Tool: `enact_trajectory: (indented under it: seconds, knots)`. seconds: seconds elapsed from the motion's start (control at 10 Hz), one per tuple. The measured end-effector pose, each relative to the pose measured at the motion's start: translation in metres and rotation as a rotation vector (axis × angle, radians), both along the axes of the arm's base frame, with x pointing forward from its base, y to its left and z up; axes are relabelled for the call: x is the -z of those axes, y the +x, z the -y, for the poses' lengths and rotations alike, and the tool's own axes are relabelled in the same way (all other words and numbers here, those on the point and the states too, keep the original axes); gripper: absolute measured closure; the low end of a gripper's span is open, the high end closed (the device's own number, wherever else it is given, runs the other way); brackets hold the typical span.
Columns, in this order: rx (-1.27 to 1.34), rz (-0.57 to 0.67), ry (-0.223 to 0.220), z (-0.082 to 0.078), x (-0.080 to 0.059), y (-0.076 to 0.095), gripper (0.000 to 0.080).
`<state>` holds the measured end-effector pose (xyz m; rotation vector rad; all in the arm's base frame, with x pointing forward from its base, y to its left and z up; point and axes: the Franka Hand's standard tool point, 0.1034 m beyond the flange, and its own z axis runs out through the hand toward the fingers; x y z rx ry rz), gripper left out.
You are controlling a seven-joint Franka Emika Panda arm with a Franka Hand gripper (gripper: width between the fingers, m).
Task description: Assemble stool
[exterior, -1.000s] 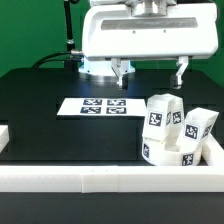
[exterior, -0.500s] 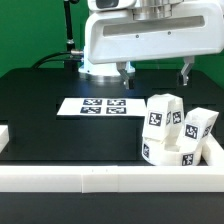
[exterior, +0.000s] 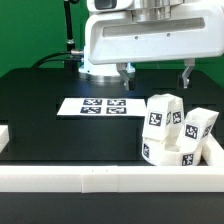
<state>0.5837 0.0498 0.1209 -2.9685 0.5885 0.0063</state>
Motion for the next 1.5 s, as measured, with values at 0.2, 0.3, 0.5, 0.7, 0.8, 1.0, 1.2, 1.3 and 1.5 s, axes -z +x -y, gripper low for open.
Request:
enact_trajectory:
  seconds: [0.2,0.3,0.5,0.7,0.8,1.0,1.2,1.3,1.5]
  knots:
    - [0.295,-0.018,0.004,-0.005,-0.001,0.003,0.0150]
    - [0.368,-0.019,0.006,-0.009,-0.001,0.004,0.0150]
    - [0.405,-0.023,0.007,-0.009,0.000,0.004,0.0150]
    - [0.334,-0.011,-0.017,-0.008,0.007,0.003,0.0150]
    - [0.308,-0.011,-0.022,-0.007,0.010,0.002,0.0150]
    - [0.220,0.000,-0.055,-0.009,0.017,0.002,0.0150]
    - [0.218,-0.007,-0.060,-0.005,0.022,0.000,0.0150]
    - [0.218,-0.007,-0.060,-0.006,0.022,0.000,0.0150]
    - [0.219,-0.012,-0.064,-0.005,0.027,-0.001,0.0150]
